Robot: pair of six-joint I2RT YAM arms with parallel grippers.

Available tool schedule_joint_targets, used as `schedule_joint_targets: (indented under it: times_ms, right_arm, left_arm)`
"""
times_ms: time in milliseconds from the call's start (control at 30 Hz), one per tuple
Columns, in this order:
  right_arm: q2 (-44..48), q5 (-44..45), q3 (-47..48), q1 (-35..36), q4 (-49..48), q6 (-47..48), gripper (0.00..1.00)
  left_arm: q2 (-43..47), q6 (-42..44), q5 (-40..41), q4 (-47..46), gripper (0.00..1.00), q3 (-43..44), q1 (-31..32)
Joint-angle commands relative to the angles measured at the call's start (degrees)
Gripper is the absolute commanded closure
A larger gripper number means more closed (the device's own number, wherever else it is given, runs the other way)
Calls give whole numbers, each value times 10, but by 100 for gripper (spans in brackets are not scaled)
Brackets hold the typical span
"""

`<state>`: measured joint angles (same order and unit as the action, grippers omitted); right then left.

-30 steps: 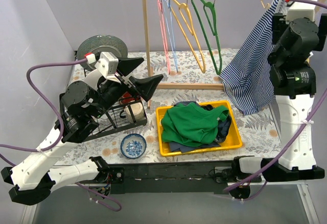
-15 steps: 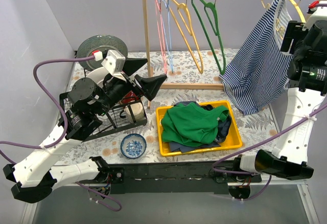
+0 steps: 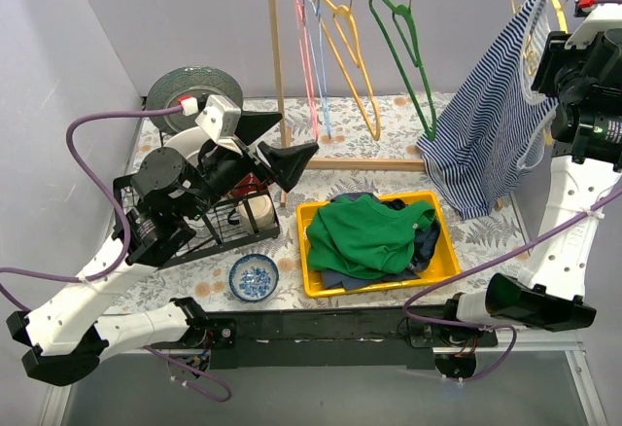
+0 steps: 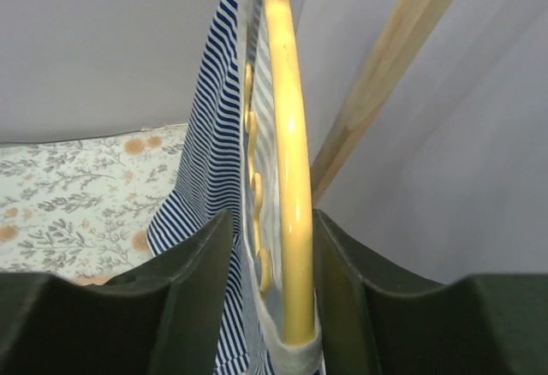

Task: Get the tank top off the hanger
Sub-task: Pick up the hanger from the clothesline.

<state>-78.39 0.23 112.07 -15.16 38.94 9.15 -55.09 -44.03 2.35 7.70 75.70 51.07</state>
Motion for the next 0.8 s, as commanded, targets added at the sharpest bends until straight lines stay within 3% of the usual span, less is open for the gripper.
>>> schedule_joint_targets:
  times_ms: [0,233,367,767]
  right_arm:
    - [-8,-24,27,-2,-27,-3,55]
    - [-19,-25,35,-2,-33,0,76]
    - [-22,-25,58,-2,-49,-4,99]
    - [2,-51,77,-2,-116,-27,99]
  left_arm:
    - [-5,-3,0,-4,2,-2,0]
    - [-9,-7,-10,-10,2,6,0]
    - [-8,-1,-11,-18,2,6,0]
    - [-15,15,-19,-34,2,16,0]
